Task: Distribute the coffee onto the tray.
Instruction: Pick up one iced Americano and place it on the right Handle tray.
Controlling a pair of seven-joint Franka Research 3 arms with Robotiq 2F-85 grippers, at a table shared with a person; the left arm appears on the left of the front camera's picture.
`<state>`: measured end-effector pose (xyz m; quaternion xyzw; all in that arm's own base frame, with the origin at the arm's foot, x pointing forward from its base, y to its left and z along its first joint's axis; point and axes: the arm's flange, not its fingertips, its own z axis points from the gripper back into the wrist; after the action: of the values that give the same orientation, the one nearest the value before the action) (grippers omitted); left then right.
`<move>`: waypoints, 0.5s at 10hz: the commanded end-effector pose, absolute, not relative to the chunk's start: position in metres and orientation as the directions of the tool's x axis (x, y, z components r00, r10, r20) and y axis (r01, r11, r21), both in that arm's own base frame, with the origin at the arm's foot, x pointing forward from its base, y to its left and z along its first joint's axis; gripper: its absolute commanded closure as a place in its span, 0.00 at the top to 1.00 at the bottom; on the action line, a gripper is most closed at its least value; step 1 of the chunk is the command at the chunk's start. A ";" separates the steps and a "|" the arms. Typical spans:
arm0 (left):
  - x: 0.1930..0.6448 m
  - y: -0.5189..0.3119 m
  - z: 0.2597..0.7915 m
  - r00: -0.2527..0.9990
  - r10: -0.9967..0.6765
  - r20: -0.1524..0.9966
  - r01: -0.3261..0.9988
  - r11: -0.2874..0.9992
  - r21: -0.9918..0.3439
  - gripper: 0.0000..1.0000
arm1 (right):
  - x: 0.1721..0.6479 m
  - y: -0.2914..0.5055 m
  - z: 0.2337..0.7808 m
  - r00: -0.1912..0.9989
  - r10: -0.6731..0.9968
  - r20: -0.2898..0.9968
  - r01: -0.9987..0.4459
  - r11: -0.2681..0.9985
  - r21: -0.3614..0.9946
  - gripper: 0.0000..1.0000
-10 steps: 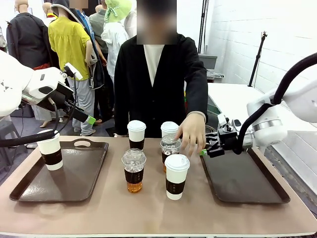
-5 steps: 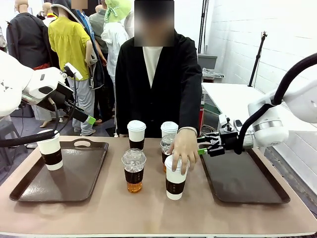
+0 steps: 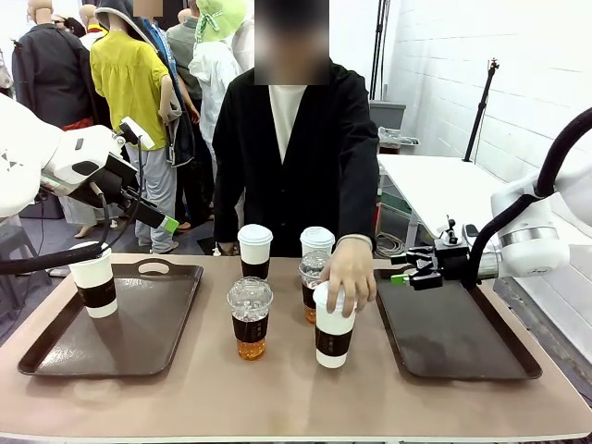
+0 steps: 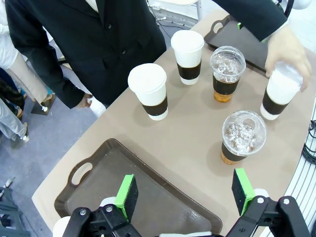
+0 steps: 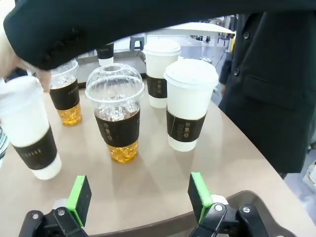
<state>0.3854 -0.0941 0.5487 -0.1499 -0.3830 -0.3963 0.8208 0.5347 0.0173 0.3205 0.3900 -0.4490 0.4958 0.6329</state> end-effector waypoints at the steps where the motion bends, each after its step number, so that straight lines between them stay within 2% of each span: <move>1: 0.385 -0.092 0.549 0.395 -0.541 0.742 0.768 0.638 0.056 1.00 | 0.528 0.019 0.321 0.107 0.246 0.963 -0.974 0.222 0.052 1.00; 5: 0.385 -0.092 0.549 0.395 -0.541 0.742 0.768 0.638 0.056 1.00 | 0.534 0.016 0.319 0.109 0.276 0.955 -0.977 0.207 0.052 1.00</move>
<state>0.3854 -0.0941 0.5487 -0.1499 -0.3830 -0.3963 0.8208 0.5332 0.0148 0.3186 0.3906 -0.4487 0.4929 0.6349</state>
